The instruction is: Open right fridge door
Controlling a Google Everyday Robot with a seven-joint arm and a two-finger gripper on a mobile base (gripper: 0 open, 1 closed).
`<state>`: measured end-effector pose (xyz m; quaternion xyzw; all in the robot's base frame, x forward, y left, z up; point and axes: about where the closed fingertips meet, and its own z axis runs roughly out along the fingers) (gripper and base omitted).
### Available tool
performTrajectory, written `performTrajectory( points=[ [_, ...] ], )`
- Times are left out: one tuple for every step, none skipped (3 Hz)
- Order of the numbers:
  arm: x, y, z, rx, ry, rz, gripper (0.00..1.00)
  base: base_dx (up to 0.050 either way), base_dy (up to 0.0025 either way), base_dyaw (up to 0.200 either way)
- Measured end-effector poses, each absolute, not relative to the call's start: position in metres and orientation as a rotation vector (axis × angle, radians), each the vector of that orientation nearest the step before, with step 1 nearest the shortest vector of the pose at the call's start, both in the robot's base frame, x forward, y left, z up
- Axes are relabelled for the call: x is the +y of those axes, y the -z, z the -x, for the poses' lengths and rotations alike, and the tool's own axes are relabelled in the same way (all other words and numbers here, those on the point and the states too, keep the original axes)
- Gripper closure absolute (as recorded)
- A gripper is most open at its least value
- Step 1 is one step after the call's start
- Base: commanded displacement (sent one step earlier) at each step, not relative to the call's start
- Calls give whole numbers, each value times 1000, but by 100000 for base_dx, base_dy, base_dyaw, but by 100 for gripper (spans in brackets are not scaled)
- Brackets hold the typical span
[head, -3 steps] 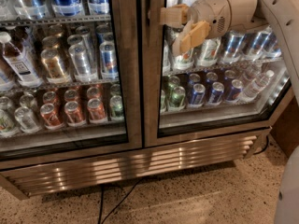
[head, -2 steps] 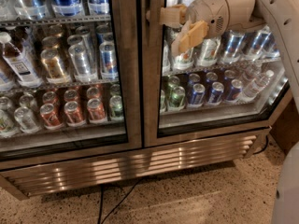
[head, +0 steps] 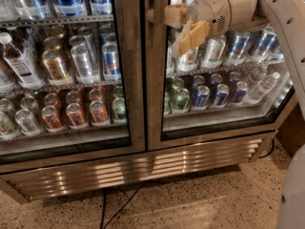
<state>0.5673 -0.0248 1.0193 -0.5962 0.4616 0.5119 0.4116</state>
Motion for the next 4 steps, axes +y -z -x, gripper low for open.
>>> performTrajectory(
  points=[
    [-23,-1019,-568,1158,-1293,1502,0,0,0,0],
    [-17,-1025,-567,1132,-1293,1513,0,0,0,0],
    [-17,-1025,-567,1132,-1293,1513,0,0,0,0],
    [-17,-1025,-567,1132,-1293,1513,20,0,0,0]
  ],
)
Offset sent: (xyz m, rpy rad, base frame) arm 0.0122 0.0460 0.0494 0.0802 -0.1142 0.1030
